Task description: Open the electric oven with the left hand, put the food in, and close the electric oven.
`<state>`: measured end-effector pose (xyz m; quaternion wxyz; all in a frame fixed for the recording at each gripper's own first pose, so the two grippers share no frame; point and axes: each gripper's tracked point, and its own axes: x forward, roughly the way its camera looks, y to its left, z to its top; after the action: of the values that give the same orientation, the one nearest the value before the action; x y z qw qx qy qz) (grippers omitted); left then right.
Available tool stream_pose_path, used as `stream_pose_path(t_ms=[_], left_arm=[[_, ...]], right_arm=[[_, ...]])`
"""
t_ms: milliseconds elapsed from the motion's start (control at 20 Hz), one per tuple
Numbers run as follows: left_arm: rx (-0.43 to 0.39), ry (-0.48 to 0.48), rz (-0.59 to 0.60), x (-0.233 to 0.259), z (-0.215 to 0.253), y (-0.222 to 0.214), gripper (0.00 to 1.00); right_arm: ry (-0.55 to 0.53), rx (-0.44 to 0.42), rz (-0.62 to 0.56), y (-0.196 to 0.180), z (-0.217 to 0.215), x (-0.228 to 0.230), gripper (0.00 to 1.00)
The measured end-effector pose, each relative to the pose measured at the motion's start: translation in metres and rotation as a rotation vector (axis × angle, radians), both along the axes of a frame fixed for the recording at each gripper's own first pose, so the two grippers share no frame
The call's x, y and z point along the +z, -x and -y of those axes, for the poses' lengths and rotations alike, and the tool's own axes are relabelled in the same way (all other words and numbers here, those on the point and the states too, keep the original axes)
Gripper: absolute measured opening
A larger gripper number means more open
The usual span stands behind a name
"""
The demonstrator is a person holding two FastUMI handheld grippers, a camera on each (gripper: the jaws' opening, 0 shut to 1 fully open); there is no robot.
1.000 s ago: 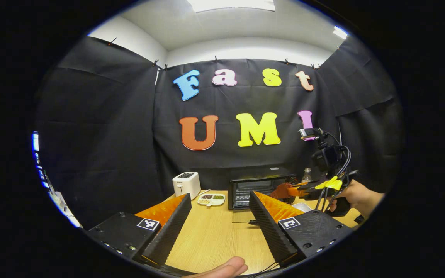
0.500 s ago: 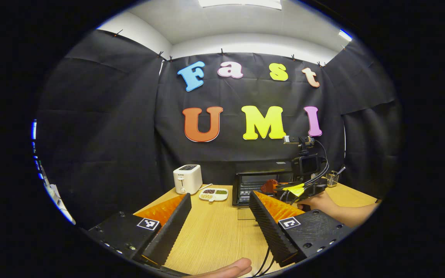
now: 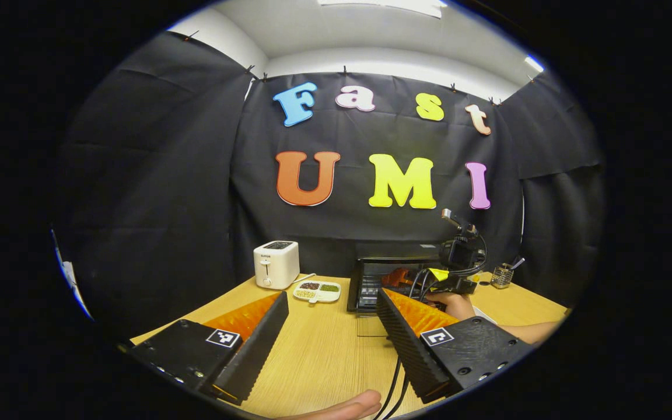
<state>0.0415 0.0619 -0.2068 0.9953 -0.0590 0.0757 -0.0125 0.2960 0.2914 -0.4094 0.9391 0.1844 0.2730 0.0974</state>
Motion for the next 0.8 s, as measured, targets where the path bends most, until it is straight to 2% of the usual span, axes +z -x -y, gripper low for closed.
stream_pose_path(t_ms=[300,650,800], left_arm=[[-0.017,-0.008,-0.044,-0.018,0.000,-0.005,0.95],[-0.027,-0.006,-0.082,-0.035,0.009,0.000,0.95],[-0.033,-0.025,-0.094,-0.039,0.013,0.002,0.95]], right_arm=[[-0.144,-0.067,-0.078,-0.024,0.008,-0.027,0.06],[-0.101,-0.065,-0.071,-0.028,0.011,-0.037,0.10],[-0.052,-0.069,-0.075,-0.028,0.019,-0.044,0.16]])
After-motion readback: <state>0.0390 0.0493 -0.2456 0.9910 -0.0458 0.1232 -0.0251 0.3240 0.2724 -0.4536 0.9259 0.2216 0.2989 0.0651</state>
